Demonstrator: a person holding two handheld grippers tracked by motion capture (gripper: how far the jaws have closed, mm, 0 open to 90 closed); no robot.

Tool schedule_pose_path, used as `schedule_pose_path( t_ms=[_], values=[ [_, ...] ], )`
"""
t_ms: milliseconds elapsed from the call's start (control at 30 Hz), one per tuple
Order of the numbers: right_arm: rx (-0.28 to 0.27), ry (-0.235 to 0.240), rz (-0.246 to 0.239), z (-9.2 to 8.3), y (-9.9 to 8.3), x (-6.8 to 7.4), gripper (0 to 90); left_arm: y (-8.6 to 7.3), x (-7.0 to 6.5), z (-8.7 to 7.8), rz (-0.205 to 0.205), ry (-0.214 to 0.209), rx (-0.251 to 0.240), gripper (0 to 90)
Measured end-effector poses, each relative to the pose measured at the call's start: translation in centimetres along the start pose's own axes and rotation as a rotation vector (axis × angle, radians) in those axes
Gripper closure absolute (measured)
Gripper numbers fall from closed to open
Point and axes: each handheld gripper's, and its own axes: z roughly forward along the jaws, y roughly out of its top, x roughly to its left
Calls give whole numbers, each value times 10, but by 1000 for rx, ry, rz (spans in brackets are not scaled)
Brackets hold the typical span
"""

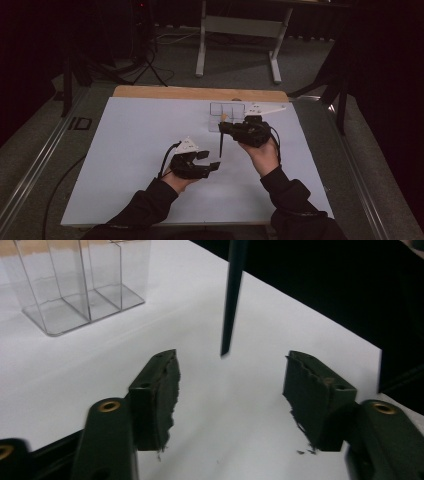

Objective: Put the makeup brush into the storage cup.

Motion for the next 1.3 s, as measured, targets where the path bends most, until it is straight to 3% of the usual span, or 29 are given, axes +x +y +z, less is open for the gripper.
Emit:
schedule_pose_path(
  t_ms=[100, 167, 267, 300, 367, 400, 467, 500, 733, 900, 1000, 1133, 1300],
  values=[
    [-8, -11, -8, -4, 4, -2, 840, 1, 1, -13, 11, 7, 0, 280],
    [-19, -15, -8, -7, 7, -3, 840, 1, 1, -22, 12, 33, -1, 207],
    [-35, -24, -7, -13, 11, -6, 840, 1, 2, -39, 15, 45, -29, 167],
    [-36, -27, -8, -14, 13, -7, 840, 1, 3, -45, 23, 20, -33, 135],
    [-42, -34, -10, -17, 15, -9, 840, 1, 3, -55, 30, 35, -45, 113],
    [-41, -38, -10, -17, 17, -10, 840, 0, 4, -59, 32, 19, -48, 110],
    [-45, -44, -10, -19, 19, -12, 840, -1, 5, -66, 44, 30, -37, 43],
    [-46, -47, -10, -19, 20, -13, 840, -3, 7, -69, 43, 11, -40, 25],
    [-49, -58, -19, -21, 25, -18, 840, -15, 16, -90, 39, 32, -44, 9],
    [-56, -66, -26, -22, 31, -24, 840, -29, 28, -101, 23, 43, -106, 3],
    [-66, -72, -31, -21, 36, -28, 840, -38, 32, -105, 42, 71, -136, 3],
    [-73, -86, -29, -20, 43, -33, 840, -49, 37, -111, 55, 109, -137, 3],
    [-82, -104, -31, -19, 50, -40, 840, -59, 39, -115, 35, 123, -155, 4]
  ],
)
